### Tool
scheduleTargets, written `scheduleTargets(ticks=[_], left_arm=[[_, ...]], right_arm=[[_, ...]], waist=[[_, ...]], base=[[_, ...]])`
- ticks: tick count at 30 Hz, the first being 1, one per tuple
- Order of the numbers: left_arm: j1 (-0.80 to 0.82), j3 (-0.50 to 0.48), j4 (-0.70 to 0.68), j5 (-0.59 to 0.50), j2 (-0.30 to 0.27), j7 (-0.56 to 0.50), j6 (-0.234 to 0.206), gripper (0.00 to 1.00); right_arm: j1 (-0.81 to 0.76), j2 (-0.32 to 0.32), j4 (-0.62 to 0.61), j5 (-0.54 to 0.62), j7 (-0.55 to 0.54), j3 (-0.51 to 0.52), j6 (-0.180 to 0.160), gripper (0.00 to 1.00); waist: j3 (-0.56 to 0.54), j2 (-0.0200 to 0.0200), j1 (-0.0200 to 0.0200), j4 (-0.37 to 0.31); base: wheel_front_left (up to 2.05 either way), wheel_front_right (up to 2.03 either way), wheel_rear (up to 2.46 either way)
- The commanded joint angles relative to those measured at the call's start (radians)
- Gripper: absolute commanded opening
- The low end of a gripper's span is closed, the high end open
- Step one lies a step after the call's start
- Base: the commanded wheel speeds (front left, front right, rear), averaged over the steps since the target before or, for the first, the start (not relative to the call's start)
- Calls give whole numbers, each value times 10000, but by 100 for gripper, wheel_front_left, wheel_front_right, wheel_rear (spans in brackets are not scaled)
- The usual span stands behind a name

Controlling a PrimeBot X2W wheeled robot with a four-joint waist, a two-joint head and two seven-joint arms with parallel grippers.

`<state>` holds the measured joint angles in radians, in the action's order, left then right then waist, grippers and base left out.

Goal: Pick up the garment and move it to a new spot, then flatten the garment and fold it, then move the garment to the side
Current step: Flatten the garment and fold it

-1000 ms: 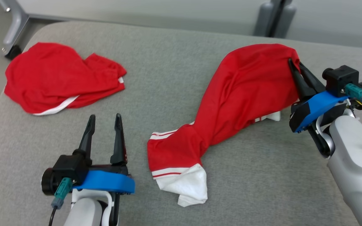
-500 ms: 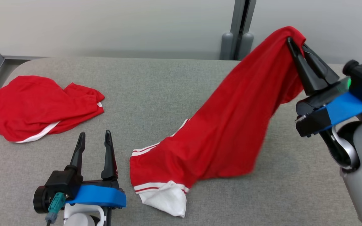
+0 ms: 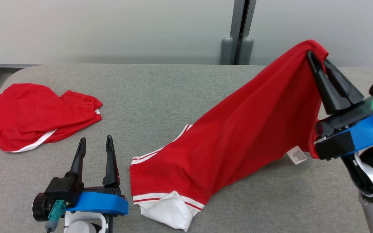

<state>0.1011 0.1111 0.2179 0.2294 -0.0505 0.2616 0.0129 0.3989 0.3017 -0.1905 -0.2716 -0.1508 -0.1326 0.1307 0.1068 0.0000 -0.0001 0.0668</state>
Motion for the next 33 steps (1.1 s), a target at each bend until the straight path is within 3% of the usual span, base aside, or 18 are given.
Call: scheduleTargets(ticks=[1,21,27,33], left_arm=[[-64,-32,-29,-32,2,51,21,100],[-70,-197,-284,-105,3,51,-50,100],[162,-91,-315,-77,3,51,-22,100],[413,123,-295,15,4,49,-44,100]], right_arm=[[-207,-51,-162,77,-51,92,1,0],[-1021,-489,-561,123,-219,561,1,0],[-569,-416,163,41,-6,681,1,0],[450,28,1688,177,409,562,3,0]], waist=[[-7,0,1,-20],[263,0,1,-297],[490,0,1,-199],[833,0,1,102]], base=[[0,0,0],[0,0,0],[0,0,0],[0,0,0]])
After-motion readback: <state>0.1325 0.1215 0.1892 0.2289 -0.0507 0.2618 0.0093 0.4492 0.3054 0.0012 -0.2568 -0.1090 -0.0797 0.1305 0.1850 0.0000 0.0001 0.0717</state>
